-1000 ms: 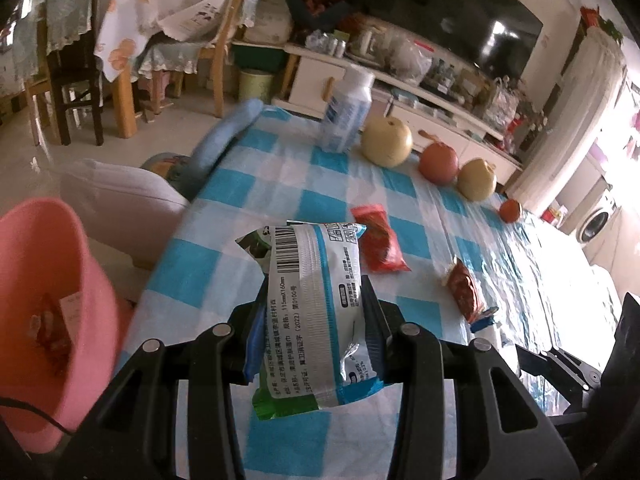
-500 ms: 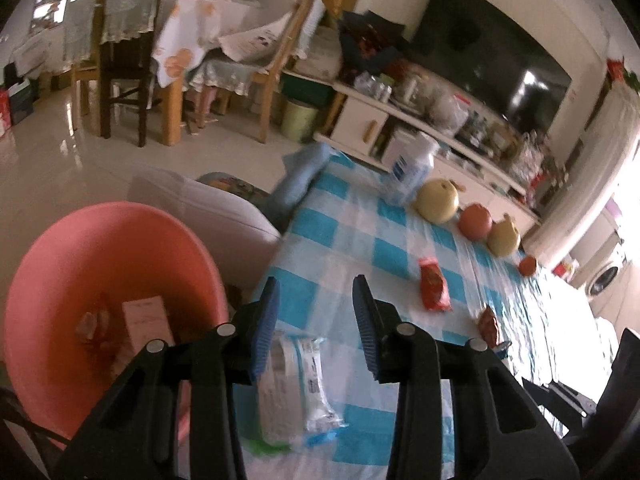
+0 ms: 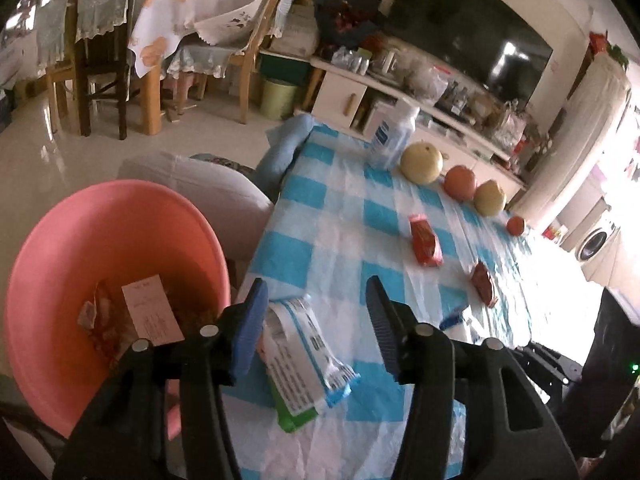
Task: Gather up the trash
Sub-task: 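Lift and carry both packages over the pink bucket with both tools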
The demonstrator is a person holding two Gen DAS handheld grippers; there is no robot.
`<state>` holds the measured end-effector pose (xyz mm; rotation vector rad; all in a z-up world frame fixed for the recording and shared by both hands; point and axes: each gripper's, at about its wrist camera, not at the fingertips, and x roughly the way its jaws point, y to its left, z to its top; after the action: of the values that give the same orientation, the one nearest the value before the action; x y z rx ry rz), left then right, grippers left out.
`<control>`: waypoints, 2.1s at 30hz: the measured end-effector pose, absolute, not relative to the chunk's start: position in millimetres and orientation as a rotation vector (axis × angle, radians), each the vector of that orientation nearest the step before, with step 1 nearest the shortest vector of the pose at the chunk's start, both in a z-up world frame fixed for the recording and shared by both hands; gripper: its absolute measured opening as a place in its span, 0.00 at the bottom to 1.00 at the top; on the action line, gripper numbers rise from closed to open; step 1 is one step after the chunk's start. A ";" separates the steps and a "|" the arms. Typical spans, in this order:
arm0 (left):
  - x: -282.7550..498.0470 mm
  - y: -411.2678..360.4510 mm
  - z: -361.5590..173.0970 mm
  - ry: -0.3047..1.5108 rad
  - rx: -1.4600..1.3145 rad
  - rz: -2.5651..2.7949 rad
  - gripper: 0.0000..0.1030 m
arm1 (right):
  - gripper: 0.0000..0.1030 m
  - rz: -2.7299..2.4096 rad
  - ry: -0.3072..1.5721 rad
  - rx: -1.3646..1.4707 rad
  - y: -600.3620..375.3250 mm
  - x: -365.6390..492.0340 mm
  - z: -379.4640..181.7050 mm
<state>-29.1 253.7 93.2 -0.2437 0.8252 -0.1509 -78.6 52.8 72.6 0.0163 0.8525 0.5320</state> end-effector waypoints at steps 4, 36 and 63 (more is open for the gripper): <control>-37.1 241.2 85.3 0.847 -0.216 -0.092 0.54 | 0.59 0.516 0.857 0.033 42.6 -73.8 70.0; -21.1 210.4 28.9 0.872 -0.170 0.100 0.41 | 0.59 0.558 0.904 0.136 9.3 -70.0 61.8; -42.5 280.7 88.0 0.703 -0.456 -0.007 0.35 | 0.59 0.660 0.896 0.280 52.3 -59.2 90.7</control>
<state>-42.5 280.7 88.0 -0.4556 0.7028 -0.0072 -59.2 52.3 90.7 0.2803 0.8963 0.6601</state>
